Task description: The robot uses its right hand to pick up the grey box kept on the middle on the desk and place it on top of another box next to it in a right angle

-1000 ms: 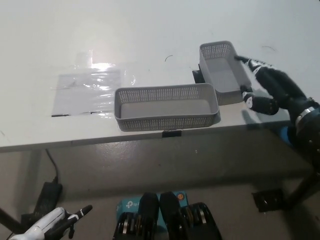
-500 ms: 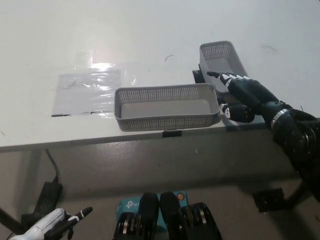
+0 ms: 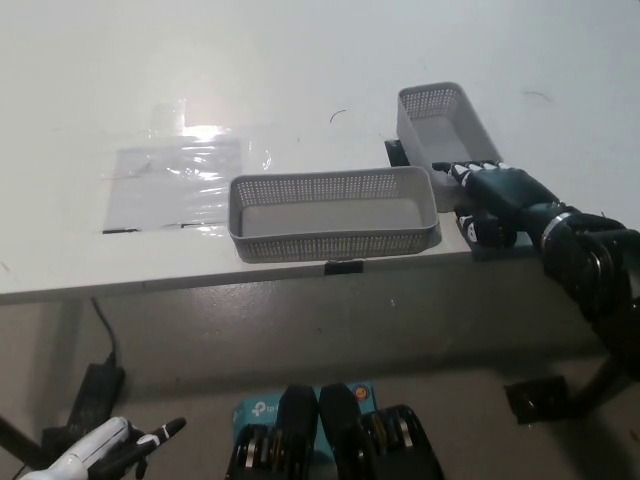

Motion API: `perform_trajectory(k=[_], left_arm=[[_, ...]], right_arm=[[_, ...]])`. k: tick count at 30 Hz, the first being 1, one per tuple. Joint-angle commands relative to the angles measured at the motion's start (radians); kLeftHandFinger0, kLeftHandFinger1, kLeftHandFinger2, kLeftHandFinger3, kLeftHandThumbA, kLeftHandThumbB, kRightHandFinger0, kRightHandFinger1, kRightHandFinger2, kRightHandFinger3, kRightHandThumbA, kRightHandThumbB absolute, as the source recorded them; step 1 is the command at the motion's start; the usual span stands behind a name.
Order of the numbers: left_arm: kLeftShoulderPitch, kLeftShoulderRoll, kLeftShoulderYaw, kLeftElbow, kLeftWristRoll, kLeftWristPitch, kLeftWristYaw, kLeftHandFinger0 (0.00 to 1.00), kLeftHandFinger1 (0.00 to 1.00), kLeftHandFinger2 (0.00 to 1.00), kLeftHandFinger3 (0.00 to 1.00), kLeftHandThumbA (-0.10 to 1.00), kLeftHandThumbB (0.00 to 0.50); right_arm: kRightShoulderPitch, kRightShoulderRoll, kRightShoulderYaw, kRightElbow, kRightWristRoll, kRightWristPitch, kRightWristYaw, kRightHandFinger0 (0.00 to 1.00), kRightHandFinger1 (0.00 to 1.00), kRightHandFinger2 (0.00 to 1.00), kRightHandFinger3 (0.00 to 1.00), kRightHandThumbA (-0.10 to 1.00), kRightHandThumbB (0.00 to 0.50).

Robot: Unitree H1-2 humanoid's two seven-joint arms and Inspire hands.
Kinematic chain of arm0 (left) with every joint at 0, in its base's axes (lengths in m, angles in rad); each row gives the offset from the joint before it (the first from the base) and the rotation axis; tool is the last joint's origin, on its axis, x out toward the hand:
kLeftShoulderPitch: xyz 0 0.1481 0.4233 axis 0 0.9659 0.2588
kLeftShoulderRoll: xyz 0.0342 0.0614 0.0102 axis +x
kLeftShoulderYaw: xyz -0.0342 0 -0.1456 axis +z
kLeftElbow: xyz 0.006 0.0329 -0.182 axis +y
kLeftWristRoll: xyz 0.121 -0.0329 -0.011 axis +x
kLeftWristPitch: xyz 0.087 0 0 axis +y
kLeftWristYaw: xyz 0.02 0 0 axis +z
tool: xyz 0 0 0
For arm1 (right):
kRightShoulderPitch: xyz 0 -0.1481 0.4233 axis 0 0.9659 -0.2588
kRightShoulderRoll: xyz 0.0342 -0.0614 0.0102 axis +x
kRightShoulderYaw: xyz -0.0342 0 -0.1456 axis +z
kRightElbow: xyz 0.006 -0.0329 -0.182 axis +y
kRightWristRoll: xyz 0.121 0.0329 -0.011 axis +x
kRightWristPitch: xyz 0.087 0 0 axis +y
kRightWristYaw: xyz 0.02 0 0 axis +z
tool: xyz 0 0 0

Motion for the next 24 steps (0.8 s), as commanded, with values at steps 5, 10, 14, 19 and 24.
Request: perform_trajectory(k=[5,10,14,19,24], left_arm=[[-0.016,0.019,0.025,-0.035,-0.005,-0.006,-0.014,0.0,0.0,0.0,0.11,0.95,0.215],[-0.017,0.016,0.027,-0.035,-0.01,-0.017,-0.016,0.0,0.0,0.0,0.12,0.93,0.215],[-0.019,0.015,0.023,-0.03,-0.005,-0.025,-0.015,0.0,0.0,0.0,0.13,0.95,0.236],[-0.021,0.016,0.019,-0.025,-0.004,-0.033,-0.018,0.0,0.0,0.01,0.12,0.96,0.237],[-0.027,0.013,0.021,-0.036,-0.005,-0.001,-0.024,0.01,0.0,0.02,0.14,0.95,0.242]], right_arm=[[-0.047,-0.018,0.006,0.034,-0.051,-0.04,-0.026,1.0,1.0,1.0,1.0,0.11,0.271],[-0.056,0.014,0.033,0.051,-0.072,-0.052,-0.019,1.0,1.0,1.0,1.0,0.08,0.261],[-0.069,0.029,0.051,0.055,-0.106,-0.029,-0.018,0.93,1.0,1.0,1.0,0.08,0.217],[-0.099,0.034,0.135,0.053,-0.234,-0.019,-0.036,0.0,0.01,0.24,0.9,-0.08,0.246],[-0.151,0.012,0.27,0.048,-0.394,-0.024,0.005,0.0,0.01,0.19,0.6,0.06,0.008]])
